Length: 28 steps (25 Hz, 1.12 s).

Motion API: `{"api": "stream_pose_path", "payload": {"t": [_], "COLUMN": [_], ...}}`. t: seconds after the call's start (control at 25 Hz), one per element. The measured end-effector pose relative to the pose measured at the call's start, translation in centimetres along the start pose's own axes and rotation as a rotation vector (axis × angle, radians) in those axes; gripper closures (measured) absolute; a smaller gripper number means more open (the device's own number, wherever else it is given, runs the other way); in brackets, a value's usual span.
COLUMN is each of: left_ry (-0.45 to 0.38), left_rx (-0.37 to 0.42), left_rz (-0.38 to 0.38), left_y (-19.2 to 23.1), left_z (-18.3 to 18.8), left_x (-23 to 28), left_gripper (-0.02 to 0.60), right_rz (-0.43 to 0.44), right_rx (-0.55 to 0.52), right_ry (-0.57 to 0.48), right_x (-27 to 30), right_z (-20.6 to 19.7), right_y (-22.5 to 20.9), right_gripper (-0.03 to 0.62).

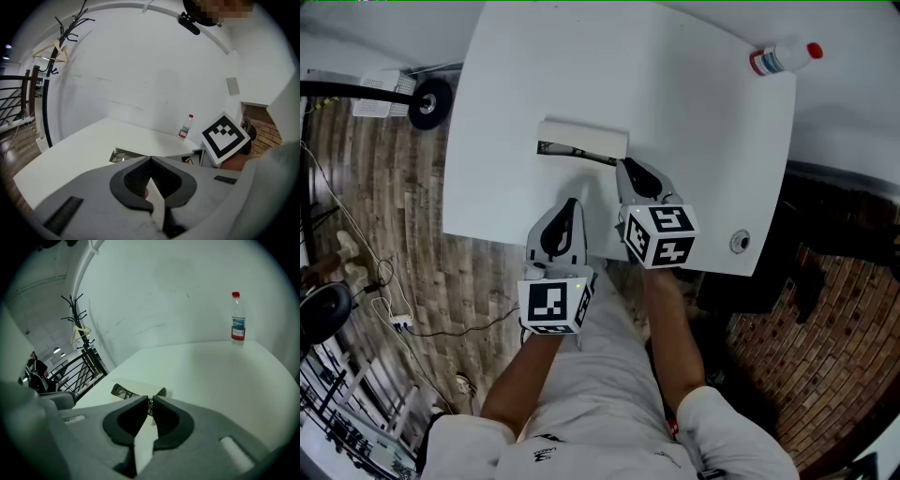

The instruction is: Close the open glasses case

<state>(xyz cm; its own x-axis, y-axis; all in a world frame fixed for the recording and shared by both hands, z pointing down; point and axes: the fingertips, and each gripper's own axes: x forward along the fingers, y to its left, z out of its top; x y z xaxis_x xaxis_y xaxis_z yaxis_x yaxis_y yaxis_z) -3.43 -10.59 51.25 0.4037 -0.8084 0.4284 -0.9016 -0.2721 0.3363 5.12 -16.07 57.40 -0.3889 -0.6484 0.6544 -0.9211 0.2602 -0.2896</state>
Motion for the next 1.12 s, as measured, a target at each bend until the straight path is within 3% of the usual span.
{"api": "stream_pose_path", "payload": {"t": [1.12], "left_ry": [0.008], "left_rx": [0.001], "left_rz": [0.008], "left_y": [0.3], "left_z": [-0.6], "left_x": [-1.0], "left_gripper": [0.584], "right_rz": [-0.001], "right_rx": [0.013], "right_ry": [0.023], "right_x": [-0.1], "right_z": [-2.3], "right_y": [0.5], "right_gripper": [0.569]}}
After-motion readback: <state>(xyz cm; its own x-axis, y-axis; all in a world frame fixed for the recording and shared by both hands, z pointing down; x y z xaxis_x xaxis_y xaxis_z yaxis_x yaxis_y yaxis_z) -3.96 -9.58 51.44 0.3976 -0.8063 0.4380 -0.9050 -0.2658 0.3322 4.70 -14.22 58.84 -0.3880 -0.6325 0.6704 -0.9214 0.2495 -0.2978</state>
